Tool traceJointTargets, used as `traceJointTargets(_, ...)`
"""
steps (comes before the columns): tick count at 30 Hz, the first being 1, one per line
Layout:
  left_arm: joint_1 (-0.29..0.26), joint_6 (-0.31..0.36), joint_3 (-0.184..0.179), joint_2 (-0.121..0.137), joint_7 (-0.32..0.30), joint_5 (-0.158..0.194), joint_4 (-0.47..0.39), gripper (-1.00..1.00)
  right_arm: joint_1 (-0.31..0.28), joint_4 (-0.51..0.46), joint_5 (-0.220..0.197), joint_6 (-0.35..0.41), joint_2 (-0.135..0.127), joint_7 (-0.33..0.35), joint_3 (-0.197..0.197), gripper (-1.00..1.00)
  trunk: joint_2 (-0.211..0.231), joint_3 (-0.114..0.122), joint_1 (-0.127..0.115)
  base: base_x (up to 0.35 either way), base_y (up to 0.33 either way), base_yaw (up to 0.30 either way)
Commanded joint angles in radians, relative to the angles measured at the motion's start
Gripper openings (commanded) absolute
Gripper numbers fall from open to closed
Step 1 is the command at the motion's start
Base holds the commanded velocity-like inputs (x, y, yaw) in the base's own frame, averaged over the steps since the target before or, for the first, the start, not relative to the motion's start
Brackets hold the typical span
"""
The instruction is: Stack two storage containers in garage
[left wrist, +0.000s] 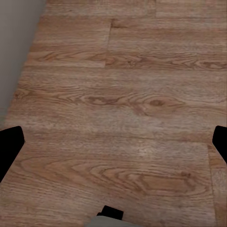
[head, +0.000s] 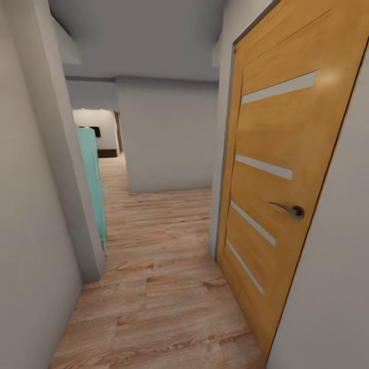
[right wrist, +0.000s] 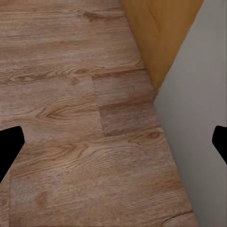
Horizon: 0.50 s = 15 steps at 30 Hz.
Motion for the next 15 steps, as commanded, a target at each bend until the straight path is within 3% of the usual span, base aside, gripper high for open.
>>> traceJointTargets(1,-0.001,-0.005,0.001,0.000,-0.004,0.007,0.002,1.00,0.001,-0.002,-0.004,-0.001,0.000,0.000,0.002,1.00,-0.001,-0.001,0.001,0.322,0.000,0.300)
traceJointTargets(11,-0.001,-0.003,0.001,0.000,-0.004,0.007,0.002,1.00,0.001,-0.002,-0.004,-0.001,0.000,0.000,0.002,1.00,-0.001,-0.001,0.001,0.322,0.000,0.295)
traceJointTargets(15,-0.001,-0.003,0.001,0.000,-0.004,0.007,0.002,1.00,0.001,-0.002,-0.004,-0.001,0.000,0.000,0.002,1.00,-0.001,-0.001,0.001,0.322,0.000,0.117)
